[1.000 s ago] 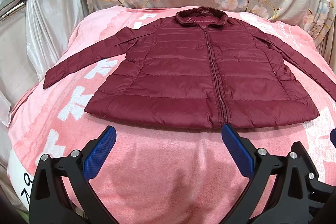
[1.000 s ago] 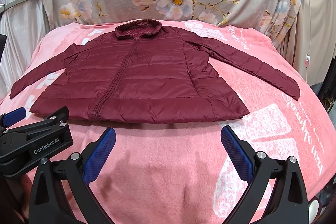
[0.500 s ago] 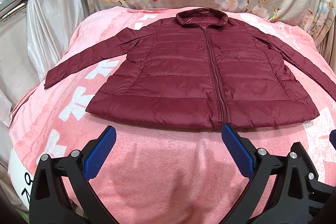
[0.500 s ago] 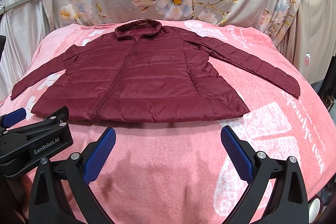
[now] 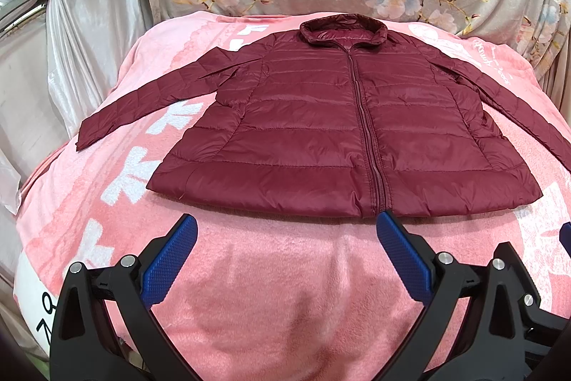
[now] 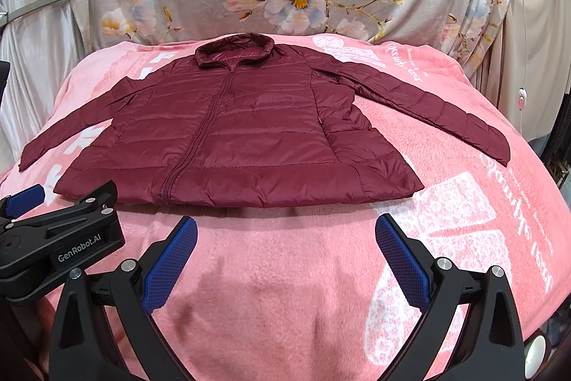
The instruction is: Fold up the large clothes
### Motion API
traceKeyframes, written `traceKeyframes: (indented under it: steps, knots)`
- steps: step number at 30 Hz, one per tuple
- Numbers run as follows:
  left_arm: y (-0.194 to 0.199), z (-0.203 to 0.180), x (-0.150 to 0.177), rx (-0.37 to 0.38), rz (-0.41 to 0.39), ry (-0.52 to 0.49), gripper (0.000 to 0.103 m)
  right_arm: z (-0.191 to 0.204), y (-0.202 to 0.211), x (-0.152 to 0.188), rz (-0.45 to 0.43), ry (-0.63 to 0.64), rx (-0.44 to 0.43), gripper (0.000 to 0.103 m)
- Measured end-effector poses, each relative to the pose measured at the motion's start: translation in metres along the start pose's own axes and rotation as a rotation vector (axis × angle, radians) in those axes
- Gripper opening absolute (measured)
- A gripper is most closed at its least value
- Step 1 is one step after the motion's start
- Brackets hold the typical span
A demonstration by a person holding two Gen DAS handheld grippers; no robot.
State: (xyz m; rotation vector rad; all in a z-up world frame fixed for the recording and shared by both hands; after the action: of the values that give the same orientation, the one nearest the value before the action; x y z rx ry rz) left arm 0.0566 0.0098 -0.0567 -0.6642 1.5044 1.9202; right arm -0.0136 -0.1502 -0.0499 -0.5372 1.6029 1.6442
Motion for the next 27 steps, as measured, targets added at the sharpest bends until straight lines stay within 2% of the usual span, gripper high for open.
traceKeyframes:
  steps: [15,19,22,27]
  knots:
    - [-0.003,0.005,0.001,0.005,0.006,-0.003,0.098,0.001,-0.002,0.003,0.005,-0.003,-0.007,0.098]
    - [-0.013,0.010,0.000,0.031,0.020,0.013,0.098,-0.004,-0.019,0.008,0.051,-0.018,-0.089,0.098]
    - [-0.024,0.021,-0.010,0.025,0.013,0.043,0.098,-0.036,-0.031,0.006,0.077,-0.083,-0.052,0.098]
    - [-0.051,0.039,-0.027,-0.011,0.027,0.094,0.098,-0.149,-0.035,-0.011,0.036,-0.336,0.060,0.098]
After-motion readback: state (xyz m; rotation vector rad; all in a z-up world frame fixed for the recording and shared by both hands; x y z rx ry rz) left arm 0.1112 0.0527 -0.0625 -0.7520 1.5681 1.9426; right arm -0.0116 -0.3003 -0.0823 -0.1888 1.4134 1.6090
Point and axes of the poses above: each gripper's, at about its wrist camera, not at the fingertips, and y roughly against the way its jaws point, z to its left, x to its underside, the point moved 8 cm from there along -y, roughly the way its jaws point, and after that the axes turned 11 degrees about -x, right-handed, at the moved point
